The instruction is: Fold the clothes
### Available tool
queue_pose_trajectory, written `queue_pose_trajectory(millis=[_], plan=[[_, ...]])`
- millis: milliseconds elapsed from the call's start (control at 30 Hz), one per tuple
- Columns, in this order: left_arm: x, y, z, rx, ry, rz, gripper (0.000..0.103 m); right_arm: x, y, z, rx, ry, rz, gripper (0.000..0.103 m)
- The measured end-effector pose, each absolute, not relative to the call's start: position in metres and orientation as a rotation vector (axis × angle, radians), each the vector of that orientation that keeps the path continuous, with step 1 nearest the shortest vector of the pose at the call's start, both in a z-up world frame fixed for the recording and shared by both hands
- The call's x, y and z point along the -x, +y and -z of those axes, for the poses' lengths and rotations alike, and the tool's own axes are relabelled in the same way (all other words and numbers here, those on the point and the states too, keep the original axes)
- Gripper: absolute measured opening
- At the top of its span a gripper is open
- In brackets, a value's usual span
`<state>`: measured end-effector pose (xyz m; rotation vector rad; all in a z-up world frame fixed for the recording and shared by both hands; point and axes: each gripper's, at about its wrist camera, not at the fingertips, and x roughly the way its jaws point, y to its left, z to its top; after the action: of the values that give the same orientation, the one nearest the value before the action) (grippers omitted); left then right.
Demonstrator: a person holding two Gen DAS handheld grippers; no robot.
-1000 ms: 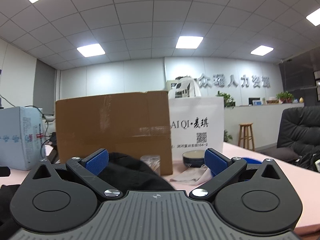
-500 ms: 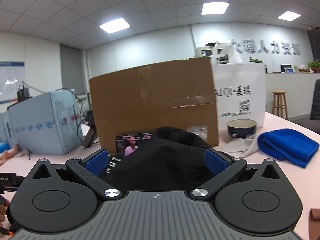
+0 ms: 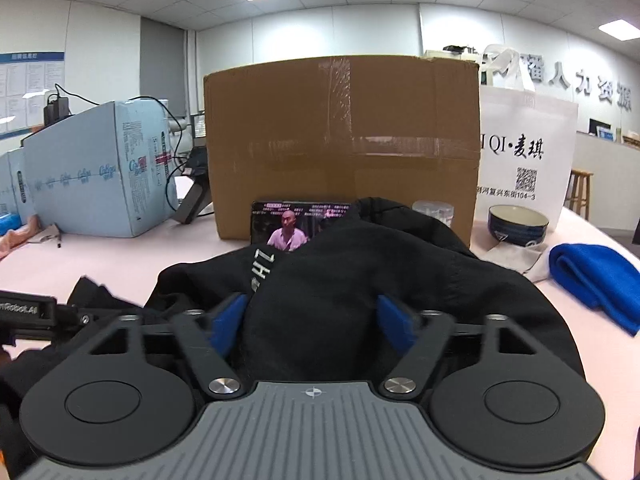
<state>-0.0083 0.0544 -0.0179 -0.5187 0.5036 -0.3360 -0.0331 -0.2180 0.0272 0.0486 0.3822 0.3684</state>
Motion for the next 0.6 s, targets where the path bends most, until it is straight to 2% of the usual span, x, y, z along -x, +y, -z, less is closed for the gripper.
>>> queue_pose_trajectory(millis=[33,67,100,200,400,600], plan=[[0.010,0.054,0.017,0.521,0.493,0.342,0.012,0.035,-0.221,-0.027,-0.055,0.382,-0.371,0.029],[0.012,0.055,0.015,0.526,0.480,0.349,0.011,0.036,-0.224,-0.028,-0.062,0.381,-0.375,0.018],[0.012,0.056,0.014,0.530,0.471,0.355,0.010,0.037,-0.227,-0.028,-0.076,0.375,-0.377,0.013],[0.016,0.058,0.009,0.540,0.432,0.366,0.007,0.047,-0.241,-0.037,-0.116,0.331,-0.336,0.004],[0.021,0.066,0.000,0.521,0.363,0.324,0.004,0.063,-0.272,-0.059,-0.117,0.194,-0.161,0.004],[0.038,0.090,-0.028,0.492,0.188,0.201,0.003,0.080,-0.300,-0.080,-0.129,0.056,-0.055,0.003]])
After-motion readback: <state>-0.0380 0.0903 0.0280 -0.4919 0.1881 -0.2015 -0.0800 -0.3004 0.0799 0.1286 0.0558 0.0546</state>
